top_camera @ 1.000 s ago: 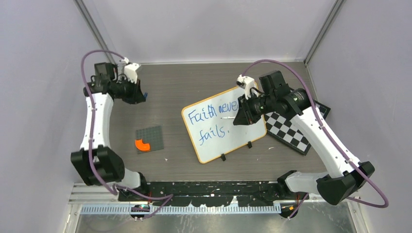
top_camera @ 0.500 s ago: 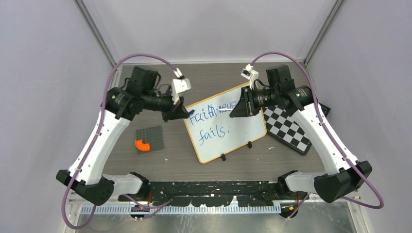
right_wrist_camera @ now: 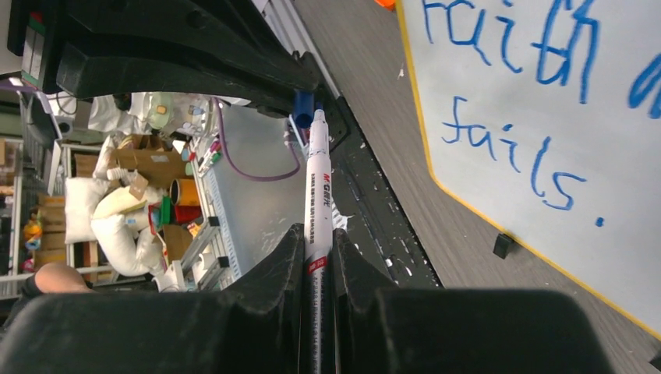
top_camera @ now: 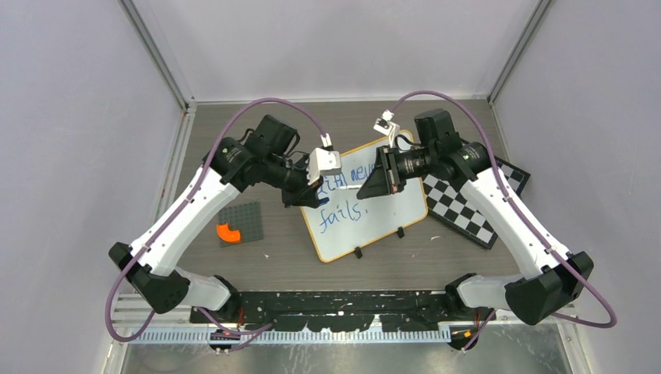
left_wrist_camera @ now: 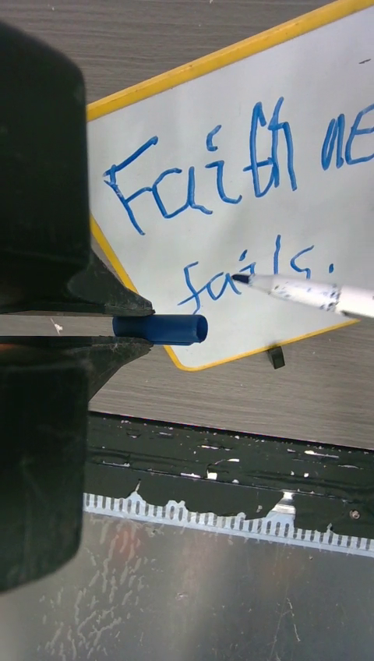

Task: Write a sentence on the whiteboard
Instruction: Insert the whiteboard marker without the cap into the pen cap.

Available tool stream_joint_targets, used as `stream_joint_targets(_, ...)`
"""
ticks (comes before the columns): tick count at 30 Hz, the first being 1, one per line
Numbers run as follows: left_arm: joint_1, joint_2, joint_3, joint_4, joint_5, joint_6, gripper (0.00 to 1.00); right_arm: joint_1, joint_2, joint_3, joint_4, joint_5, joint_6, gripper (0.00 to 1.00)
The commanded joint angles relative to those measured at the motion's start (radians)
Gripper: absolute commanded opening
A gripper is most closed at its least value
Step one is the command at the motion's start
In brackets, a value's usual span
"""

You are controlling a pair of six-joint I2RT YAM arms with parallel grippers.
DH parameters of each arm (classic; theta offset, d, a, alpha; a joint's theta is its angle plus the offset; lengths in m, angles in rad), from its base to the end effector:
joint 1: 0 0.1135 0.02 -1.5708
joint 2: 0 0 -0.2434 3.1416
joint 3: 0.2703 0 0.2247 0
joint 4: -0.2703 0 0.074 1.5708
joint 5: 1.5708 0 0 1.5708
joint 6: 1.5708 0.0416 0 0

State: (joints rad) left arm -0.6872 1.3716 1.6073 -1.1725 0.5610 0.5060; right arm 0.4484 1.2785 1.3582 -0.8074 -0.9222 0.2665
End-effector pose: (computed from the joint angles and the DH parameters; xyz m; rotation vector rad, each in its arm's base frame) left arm 0.1661 -0.1650 0.3730 1.5712 1.9005 -0.7772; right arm 0.1974 0.1317 0.3577 -0.7138 2.2271 1.4206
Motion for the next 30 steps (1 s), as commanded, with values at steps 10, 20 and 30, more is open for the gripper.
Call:
stream_joint_targets(10, -0.018, -0.026, -0.004, 0.004, -0.03, 0.036, 0.0, 0.055, 0.011, 0.027, -0.008, -0.052, -0.024, 0.0)
stream_joint_targets(20, -0.019, -0.033, -0.003, -0.004, -0.023, 0.049, 0.0, 0.059, -0.001, 0.006, -0.023, -0.053, -0.045, 0.0)
stream_joint_targets(30, -0.018, -0.024, 0.013, -0.004, -0.001, 0.044, 0.0, 0.082, 0.006, 0.006, -0.043, -0.026, -0.073, 0.0)
